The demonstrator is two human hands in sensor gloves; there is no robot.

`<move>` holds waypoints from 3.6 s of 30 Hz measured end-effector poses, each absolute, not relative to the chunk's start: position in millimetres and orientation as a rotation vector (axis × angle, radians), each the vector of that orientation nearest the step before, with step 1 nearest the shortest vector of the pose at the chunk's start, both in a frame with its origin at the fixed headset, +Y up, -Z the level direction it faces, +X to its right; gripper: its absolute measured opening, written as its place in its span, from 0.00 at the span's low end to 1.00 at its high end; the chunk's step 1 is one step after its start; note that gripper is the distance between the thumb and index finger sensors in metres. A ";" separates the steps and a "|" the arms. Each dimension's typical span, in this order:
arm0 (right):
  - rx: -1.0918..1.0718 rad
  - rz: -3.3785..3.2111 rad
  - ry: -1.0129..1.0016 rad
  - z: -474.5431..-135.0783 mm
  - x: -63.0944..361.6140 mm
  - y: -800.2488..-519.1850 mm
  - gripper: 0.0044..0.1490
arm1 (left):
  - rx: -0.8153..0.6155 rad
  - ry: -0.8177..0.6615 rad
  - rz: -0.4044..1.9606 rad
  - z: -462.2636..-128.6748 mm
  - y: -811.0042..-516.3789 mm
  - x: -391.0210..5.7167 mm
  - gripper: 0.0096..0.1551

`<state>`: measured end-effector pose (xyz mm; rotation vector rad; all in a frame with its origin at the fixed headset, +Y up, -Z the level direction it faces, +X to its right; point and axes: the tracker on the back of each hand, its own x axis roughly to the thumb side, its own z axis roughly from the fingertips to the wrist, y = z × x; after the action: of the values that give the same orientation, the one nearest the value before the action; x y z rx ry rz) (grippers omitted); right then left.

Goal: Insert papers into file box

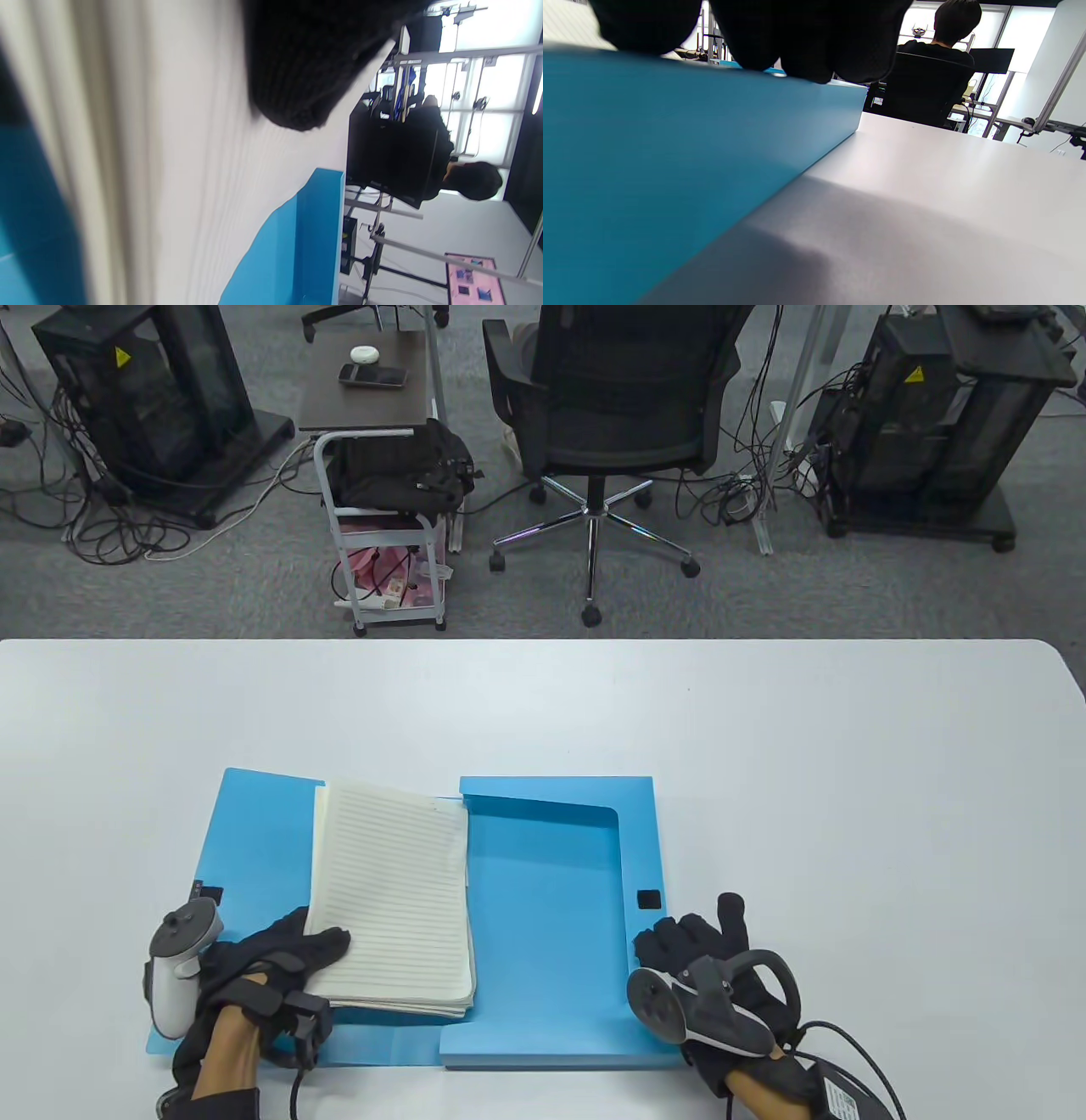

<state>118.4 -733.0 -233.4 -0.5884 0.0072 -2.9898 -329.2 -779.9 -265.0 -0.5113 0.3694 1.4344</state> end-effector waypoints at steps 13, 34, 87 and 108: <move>-0.606 -2.959 0.108 -228.3 119.3 -735.2 0.34 | -0.673 0.276 1.049 -283.8 -785.7 -237.4 0.43; -0.627 -2.936 0.140 -222.7 118.8 -735.2 0.33 | -0.764 0.151 0.529 -315.9 -766.1 -113.9 0.48; -0.600 -3.114 0.056 -224.7 126.0 -737.4 0.31 | -0.305 -0.142 1.013 -260.7 -590.6 -189.9 0.33; -0.584 -3.343 0.003 -233.6 145.7 -734.3 0.28 | -0.477 -0.210 0.924 -299.1 -668.8 -51.1 0.33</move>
<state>145.7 -734.3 -233.6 -0.5841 0.0033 -3.3426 -51.1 -668.8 -299.1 -0.4774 -0.2102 0.9239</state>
